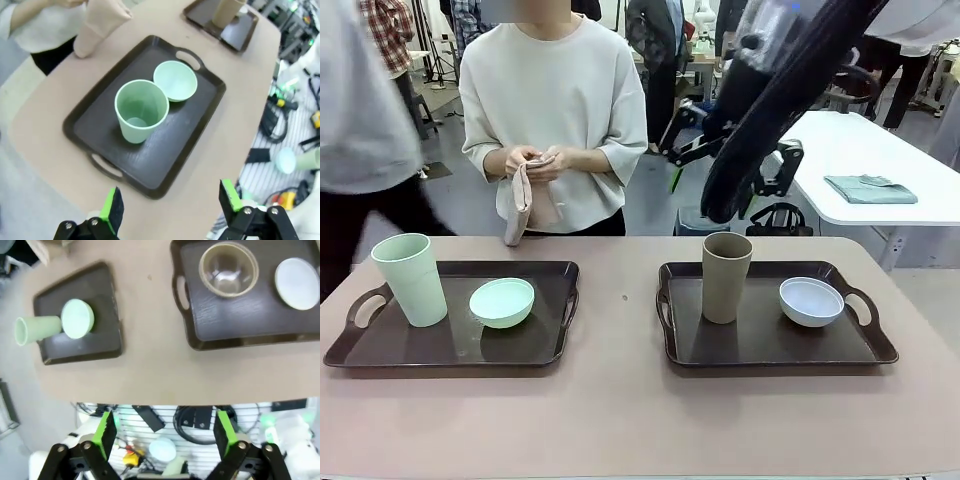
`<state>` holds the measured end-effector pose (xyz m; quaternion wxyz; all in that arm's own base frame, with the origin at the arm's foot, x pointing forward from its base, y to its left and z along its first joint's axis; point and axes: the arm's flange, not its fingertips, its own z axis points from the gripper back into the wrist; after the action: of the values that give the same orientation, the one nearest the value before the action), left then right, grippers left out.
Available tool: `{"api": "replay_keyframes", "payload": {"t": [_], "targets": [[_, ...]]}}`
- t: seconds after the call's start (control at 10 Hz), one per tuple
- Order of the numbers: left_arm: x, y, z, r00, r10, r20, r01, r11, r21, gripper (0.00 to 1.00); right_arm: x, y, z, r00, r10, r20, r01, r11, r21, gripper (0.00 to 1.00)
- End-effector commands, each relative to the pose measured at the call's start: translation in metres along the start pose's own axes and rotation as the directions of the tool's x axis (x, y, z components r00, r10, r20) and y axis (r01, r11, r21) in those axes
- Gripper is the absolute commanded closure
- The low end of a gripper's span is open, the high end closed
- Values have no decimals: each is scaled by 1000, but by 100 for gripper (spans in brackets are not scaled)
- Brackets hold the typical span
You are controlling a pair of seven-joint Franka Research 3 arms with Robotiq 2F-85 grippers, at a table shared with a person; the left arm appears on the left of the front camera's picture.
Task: Set up a tray with a mat and arrange the tableware.
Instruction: Pick up the Picnic Bowl and Reusable plastic cup from the Handle tray in front of the human's position and hold them in the air.
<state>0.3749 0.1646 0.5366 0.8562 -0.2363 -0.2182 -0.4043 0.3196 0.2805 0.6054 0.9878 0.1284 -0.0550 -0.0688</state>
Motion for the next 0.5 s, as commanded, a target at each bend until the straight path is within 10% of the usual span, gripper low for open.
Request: {"api": "replay_keyframes", "payload": {"t": [0.0,0.4], "targets": [[-6,22,-23,994,-95,44,94,995,22,0,6,36,-21,996,84,4,-84,995,-44,0],[-12,56,-55,908,-381,173,400,912,-93,0,29,101,-82,992,120,-33,-123,988,-89,0]]}}
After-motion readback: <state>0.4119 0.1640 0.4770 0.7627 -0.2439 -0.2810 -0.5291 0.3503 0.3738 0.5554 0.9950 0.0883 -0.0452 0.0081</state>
